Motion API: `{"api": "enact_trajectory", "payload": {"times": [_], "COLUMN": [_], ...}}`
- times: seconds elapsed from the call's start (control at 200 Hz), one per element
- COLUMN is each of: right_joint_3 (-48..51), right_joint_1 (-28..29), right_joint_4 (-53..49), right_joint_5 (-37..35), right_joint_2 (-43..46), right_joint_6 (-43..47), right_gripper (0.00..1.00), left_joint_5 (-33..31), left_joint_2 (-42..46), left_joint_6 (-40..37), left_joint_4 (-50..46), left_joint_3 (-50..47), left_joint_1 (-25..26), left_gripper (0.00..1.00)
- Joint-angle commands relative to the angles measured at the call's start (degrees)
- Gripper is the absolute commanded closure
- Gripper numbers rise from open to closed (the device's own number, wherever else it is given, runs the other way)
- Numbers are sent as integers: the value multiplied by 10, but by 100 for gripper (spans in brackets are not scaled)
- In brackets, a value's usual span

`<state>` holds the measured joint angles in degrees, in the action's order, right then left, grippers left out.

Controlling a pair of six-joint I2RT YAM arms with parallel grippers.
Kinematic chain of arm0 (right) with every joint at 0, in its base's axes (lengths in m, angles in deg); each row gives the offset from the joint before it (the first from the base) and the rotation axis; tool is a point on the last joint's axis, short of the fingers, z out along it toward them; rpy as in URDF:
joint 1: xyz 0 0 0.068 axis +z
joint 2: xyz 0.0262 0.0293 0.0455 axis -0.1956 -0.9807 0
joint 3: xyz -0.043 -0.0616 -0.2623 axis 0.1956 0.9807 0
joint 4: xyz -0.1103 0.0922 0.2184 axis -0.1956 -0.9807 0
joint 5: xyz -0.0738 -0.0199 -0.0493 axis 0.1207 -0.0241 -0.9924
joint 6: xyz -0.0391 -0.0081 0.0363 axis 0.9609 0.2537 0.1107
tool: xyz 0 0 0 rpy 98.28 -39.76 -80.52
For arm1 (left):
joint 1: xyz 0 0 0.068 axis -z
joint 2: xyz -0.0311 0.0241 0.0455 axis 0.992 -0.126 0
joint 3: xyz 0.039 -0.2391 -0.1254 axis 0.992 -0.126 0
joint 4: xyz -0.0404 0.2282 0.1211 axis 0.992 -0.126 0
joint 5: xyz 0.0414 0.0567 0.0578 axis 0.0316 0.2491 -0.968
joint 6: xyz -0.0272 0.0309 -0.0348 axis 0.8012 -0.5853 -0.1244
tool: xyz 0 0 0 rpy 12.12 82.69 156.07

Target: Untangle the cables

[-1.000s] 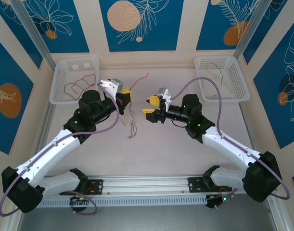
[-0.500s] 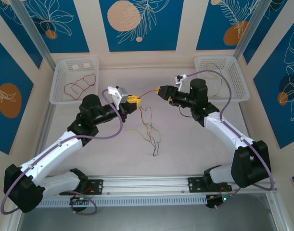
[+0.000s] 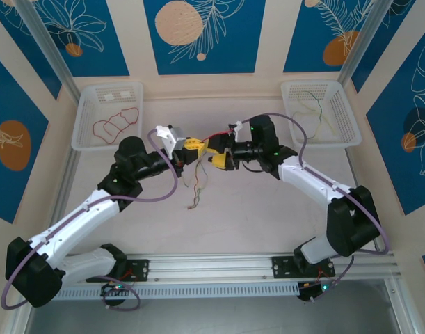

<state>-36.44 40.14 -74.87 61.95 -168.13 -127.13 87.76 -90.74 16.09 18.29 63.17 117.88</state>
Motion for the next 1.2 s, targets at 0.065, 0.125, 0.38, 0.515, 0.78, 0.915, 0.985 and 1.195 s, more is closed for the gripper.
{"api": "enact_trajectory", "payload": {"times": [0.065, 0.125, 0.38, 0.515, 0.78, 0.915, 0.985, 1.195], "right_joint_3": [-8, -13, -8, 14, 103, 139, 152, 157], "right_joint_1": [27, 36, 37, 13, -60, -95, -108, -117], "right_joint_4": [125, 156, 152, 113, 151, 134, 119, 23], "right_joint_5": [19, 23, -28, -73, -176, -261, -306, -454], "right_joint_2": [-47, -63, -64, -38, 17, 77, 117, 254], "right_joint_6": [-128, -148, -139, -102, -104, -76, -53, 75], "right_gripper": [33, 37, 87, 99, 100, 100, 100, 100], "left_joint_5": [16, 17, 1, -15, -31, -46, -68, -195], "left_joint_2": [-9, -10, -2, 13, 32, 44, 52, 88], "left_joint_6": [-13, -12, -18, -14, -11, -13, -15, -28], "left_joint_4": [30, 30, 26, 33, 36, 42, 40, 46], "left_joint_3": [-9, -11, -24, -37, -48, -61, -69, -112], "left_joint_1": [4, 5, 6, 6, 6, 6, 6, -1], "left_gripper": [100, 100, 100, 100, 100, 100, 100, 100]}}
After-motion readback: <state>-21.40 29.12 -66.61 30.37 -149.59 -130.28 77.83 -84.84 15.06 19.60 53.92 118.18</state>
